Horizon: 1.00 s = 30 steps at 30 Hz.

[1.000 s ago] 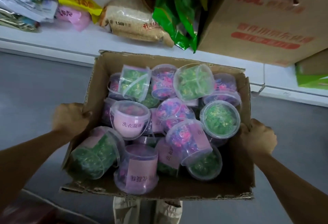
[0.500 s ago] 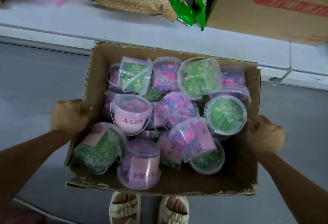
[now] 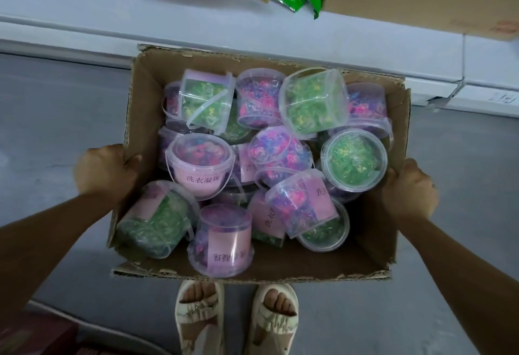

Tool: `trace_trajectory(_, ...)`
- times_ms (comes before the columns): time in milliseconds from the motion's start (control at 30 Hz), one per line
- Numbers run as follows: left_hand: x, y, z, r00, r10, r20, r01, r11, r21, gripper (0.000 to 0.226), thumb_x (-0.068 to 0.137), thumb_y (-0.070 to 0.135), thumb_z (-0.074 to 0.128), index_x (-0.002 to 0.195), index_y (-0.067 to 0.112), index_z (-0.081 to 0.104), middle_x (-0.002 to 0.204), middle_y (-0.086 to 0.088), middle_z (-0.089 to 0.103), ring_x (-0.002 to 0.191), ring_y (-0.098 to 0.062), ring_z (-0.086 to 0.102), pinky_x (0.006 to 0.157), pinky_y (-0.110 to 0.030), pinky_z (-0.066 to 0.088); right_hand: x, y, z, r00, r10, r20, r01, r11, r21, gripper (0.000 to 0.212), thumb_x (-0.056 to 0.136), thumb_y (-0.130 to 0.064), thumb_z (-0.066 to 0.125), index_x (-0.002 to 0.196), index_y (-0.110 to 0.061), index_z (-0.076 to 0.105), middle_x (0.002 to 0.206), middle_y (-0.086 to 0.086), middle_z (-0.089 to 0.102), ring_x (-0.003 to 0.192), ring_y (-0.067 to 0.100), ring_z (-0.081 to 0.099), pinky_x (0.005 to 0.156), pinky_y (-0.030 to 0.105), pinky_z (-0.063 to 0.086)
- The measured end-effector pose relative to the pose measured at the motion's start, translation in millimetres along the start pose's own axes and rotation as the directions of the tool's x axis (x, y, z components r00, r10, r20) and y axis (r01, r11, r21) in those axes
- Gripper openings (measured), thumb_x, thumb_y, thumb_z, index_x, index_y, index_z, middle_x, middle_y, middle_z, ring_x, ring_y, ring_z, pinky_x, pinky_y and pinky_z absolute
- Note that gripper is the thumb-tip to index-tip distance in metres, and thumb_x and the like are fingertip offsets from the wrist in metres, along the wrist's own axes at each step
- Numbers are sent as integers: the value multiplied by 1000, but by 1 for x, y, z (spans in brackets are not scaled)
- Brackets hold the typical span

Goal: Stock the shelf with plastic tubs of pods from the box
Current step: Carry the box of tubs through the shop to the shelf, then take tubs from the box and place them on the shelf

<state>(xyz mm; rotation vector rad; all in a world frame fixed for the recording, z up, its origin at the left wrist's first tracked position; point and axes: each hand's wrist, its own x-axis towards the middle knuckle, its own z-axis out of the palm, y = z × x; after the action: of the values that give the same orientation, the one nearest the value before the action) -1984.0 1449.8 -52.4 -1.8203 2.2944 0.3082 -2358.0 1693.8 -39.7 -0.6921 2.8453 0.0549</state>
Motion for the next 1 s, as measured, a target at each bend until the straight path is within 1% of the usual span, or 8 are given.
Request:
trace_trajectory(133, -7, 11, -13, 993, -75, 95, 74, 997, 17, 21, 89, 16, 55, 100, -1, 60, 96, -30, 62, 89, -47, 58, 69, -43, 46, -12, -7, -9, 995, 18, 97, -18, 1000, -6, 31, 88, -6, 54, 114, 7, 43, 112, 30, 55, 104, 48, 53, 81, 48, 44)
trace_trajectory(267, -18, 18, -36, 977, -128, 172, 120, 991, 54, 21, 88, 13, 48, 106, 2, 53, 105, -30, 59, 96, -47, 57, 75, -45, 45, -18, -11, -29, 954, 28, 298, -19, 999, -33, 56, 86, -15, 61, 130, 2, 32, 127, 26, 46, 118, 45, 45, 91, 50, 42)
trace_trajectory(367, -30, 28, -58, 951, -183, 249, 173, 983, 62, 29, 89, 22, 47, 114, 6, 48, 111, -28, 57, 102, -46, 55, 82, -44, 44, -29, -18, -49, 926, -7, 378, 16, 1000, -23, 65, 84, -16, 62, 136, 0, 27, 125, 28, 44, 116, 44, 43, 92, 49, 41)
trace_trajectory(467, -43, 42, -80, 933, -155, 326, 152, 988, 34, 40, 84, 28, 56, 117, 8, 47, 116, -22, 57, 107, -41, 55, 86, -43, 43, -44, -31, -72, 916, -80, 393, 70, 997, 38, 66, 84, -17, 61, 139, -3, 26, 123, 25, 45, 111, 42, 44, 88, 43, 41)
trace_trajectory(633, -63, 69, -96, 908, -35, 418, 143, 963, -229, 46, 83, 33, 61, 120, 11, 45, 118, -15, 59, 106, -38, 56, 87, -43, 48, -72, -64, -100, 846, 10, 533, -183, 944, 273, 79, 83, -41, 64, 144, -10, 25, 140, 21, 37, 127, 39, 39, 102, 46, 37)
trace_trajectory(800, -54, 97, -84, 860, -164, 483, 326, 905, -273, 69, 88, 41, 56, 137, 1, 29, 134, -21, 48, 119, -39, 49, 95, -44, 44, -83, -99, -82, 685, 131, 716, -437, 861, 261, 84, 88, -54, 52, 149, -11, 12, 152, 23, 9, 137, 41, 23, 108, 44, 30)
trace_trajectory(900, -36, 98, -66, 836, -240, 493, 405, 876, -261, 74, 88, 47, 52, 138, -2, 27, 136, -23, 46, 120, -40, 49, 98, -48, 43, -85, -111, -59, 669, 179, 721, -539, 785, 305, 86, 86, -55, 54, 147, -8, 15, 152, 21, 13, 140, 37, 16, 111, 42, 23)
trace_trajectory(1000, -23, 94, -47, 808, -287, 514, 461, 852, -250, 71, 90, 48, 50, 136, -4, 35, 133, -24, 49, 118, -41, 51, 98, -46, 44, -81, -116, -38, 664, 235, 710, -589, 749, 304, 93, 82, -63, 52, 147, -8, 15, 151, 21, 15, 139, 39, 16, 114, 48, 18)
